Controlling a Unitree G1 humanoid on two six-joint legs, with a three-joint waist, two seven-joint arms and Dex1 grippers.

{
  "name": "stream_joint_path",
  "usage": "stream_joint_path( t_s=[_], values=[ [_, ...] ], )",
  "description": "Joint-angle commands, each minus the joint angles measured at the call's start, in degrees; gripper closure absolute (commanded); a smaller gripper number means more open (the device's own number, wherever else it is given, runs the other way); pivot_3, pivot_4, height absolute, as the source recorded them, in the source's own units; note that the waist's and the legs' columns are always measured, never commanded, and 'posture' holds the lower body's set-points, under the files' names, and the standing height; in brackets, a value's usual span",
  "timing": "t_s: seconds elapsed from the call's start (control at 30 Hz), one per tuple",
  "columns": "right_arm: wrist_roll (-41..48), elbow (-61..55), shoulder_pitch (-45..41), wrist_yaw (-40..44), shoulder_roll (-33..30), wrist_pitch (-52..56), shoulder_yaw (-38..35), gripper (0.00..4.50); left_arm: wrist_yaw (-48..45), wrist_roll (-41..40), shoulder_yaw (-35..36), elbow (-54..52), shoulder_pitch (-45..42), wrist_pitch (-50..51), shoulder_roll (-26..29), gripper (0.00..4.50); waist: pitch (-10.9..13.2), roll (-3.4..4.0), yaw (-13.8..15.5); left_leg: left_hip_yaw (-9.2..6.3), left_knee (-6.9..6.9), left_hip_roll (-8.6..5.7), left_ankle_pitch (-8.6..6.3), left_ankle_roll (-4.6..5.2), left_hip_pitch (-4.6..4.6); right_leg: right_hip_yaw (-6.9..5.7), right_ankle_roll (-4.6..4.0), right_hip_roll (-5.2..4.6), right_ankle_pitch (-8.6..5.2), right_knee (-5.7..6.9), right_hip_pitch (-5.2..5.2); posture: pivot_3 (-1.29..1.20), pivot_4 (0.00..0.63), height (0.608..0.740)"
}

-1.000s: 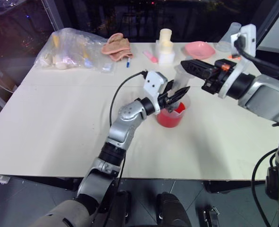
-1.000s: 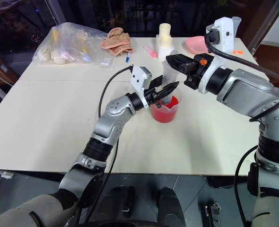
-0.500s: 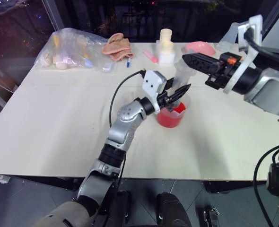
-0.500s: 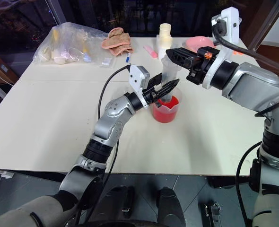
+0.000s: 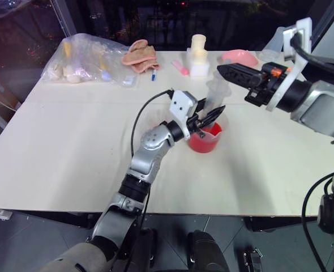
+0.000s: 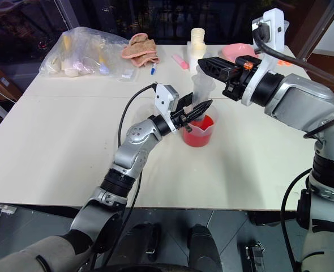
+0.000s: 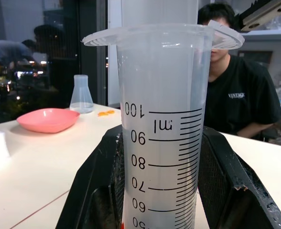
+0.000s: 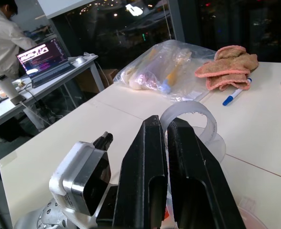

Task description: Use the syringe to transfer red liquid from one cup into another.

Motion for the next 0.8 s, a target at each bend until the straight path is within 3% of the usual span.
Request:
stream_joint_path(
  t_s=[0.03,0.5,0.63,0.8],
  values=[
    [1.1,-1.9,-5.1,1.3,-0.5,-3.4,-4.9,4.42,-0.8,2.7,-3.1,2.9,1.4,1.6,0.1,2.98,0.0,0.00,0.0,0.00,0.00,0.00,0.00,0.00,0.00,0.00,0.00,0.00,0.00,0.00,0.00,0.00,0.150,0.740],
    [1.5,-2.7,-2.6,1.0,-0.6,-2.7,-5.0,4.42,0.3,1.4,-1.2,0.7,-0.8,2.2,-0.3,2.98,0.0,0.00,0.0,0.00,0.00,0.00,0.00,0.00,0.00,0.00,0.00,0.00,0.00,-0.01,0.00,0.00,0.150,0.740],
    [1.8,-3.5,-1.4,1.0,-0.5,-2.4,-5.2,3.11,0.8,0.9,-0.4,0.5,-1.8,2.2,-0.5,2.98,0.0,0.00,0.0,0.00,0.00,0.00,0.00,0.00,0.00,0.00,0.00,0.00,0.00,-0.01,0.00,0.00,0.150,0.740],
    [2.5,-3.7,0.0,1.2,-1.5,-1.4,-5.9,0.65,1.6,0.3,0.4,0.1,-2.8,2.3,-0.9,2.98,0.0,0.00,0.0,0.00,0.00,0.00,0.00,0.00,0.00,0.00,0.00,0.00,0.00,-0.01,0.00,0.00,0.150,0.740]
  ],
)
